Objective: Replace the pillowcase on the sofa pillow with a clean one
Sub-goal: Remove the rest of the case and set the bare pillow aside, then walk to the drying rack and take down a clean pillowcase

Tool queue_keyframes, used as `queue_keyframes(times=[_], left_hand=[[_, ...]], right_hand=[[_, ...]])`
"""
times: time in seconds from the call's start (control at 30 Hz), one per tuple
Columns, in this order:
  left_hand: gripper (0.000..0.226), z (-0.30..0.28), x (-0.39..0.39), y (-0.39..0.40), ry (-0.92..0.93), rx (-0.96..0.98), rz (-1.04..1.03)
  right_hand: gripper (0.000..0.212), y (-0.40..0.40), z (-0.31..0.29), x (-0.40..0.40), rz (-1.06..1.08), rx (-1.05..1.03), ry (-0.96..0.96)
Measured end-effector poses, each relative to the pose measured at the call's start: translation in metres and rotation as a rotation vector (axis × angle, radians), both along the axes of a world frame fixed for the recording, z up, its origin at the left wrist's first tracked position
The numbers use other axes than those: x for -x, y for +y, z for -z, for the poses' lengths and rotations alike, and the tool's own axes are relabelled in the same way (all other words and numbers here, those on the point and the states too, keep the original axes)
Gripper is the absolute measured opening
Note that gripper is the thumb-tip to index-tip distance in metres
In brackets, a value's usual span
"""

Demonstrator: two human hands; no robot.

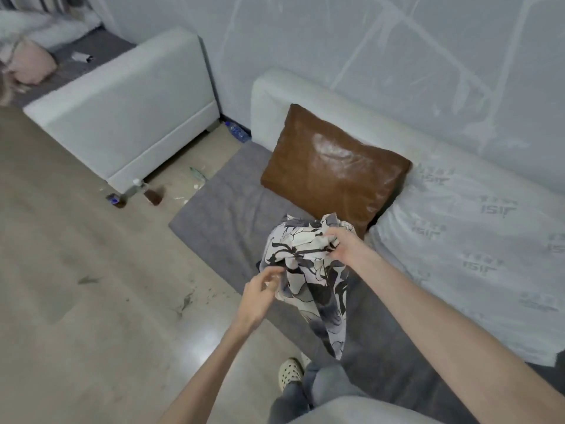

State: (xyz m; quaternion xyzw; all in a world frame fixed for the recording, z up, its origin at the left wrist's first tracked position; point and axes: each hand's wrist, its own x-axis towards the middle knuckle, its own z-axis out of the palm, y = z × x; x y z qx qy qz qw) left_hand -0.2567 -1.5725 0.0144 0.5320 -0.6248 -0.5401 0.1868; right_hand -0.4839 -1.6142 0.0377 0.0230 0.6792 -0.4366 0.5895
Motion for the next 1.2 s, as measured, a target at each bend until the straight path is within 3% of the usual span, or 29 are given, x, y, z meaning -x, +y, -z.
queue_keyframes(times=[0.23,0.37,0.47,0.6,0.7,0.97,1.07,1.2], left_hand=[[0.02,0.0,-0.054,-0.014,0.013,-0.153,-0.261],[0.018,0.003,-0.083,-0.011,-0.024,-0.202,-0.4],[0.019,0.012,-0.1,-0.004,-0.049,-0.24,-0.469],[0.02,0.025,-0.107,0.004,-0.079,-0.309,-0.482],[0.02,0.028,-0.105,0.006,-0.072,-0.344,-0.485],[0.027,0.038,-0.141,0.047,0.038,-0.426,-0.781],[0.03,0.052,-0.165,0.076,0.07,-0.49,-0.935],[0.03,0.074,-0.207,0.11,0.113,-0.579,-1.075]], right_hand=[[0.02,-0.075,-0.053,-0.021,-0.138,0.281,-0.041],[0.013,-0.08,-0.052,-0.002,-0.137,0.405,-0.138],[0.016,-0.061,-0.022,0.021,-0.138,0.311,-0.046],[0.013,-0.019,0.041,0.057,-0.191,-0.072,0.163],[0.023,0.011,0.077,0.074,-0.316,-0.245,0.262],[0.011,0.08,0.105,0.038,-0.798,-0.44,0.254],[0.011,0.062,0.107,-0.013,-0.935,-0.453,0.282],[0.019,-0.002,0.101,-0.112,-1.15,-0.313,0.301]])
